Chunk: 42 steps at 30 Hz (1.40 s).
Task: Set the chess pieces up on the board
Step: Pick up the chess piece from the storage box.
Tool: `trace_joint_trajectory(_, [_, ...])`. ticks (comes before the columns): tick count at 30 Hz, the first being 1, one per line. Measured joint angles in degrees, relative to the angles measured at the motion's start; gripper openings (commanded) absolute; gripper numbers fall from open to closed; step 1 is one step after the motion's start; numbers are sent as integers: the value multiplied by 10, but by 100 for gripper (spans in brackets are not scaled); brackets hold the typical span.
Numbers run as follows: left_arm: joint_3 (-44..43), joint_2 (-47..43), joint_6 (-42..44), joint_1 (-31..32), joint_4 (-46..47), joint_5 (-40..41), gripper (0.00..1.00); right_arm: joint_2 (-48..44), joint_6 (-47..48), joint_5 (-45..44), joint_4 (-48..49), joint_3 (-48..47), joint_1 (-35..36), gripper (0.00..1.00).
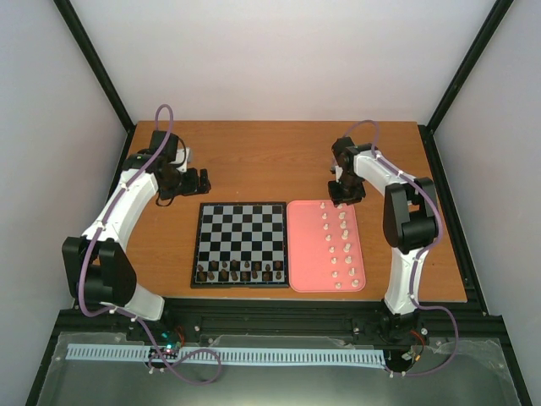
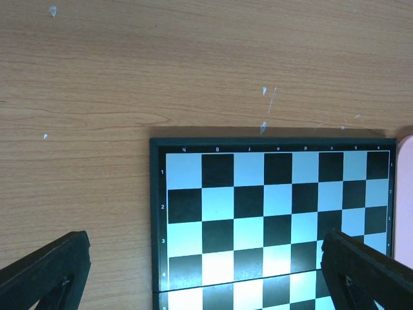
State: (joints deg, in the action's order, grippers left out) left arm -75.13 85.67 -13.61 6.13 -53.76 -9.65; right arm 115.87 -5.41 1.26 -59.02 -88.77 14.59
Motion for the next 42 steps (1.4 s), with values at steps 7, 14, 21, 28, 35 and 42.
trace_joint_trajectory(7, [0, 0, 0, 0, 0, 0, 100, 8, 0, -7, 6, 0, 0, 40])
trace_joint_trajectory(14, [3, 0, 1, 0, 0, 1, 100, 8, 0, -6, 7, 0, 0, 39])
trace_joint_trajectory(21, [7, 0, 2, 0, 0, 1, 100, 8, 0, -6, 13, 1, 0, 39])
trace_joint_trajectory(28, [13, 0, 1, 0, 0, 1, 100, 6, -1, -9, 21, 19, 0, 44])
trace_joint_trajectory(35, [14, -3, 1, 0, 0, -1, 100, -30, -6, -7, 32, 35, 0, 51])
trace_joint_trajectory(42, [17, -12, 1, 0, 4, -9, 100, -90, -6, -4, 48, 38, 0, 54])
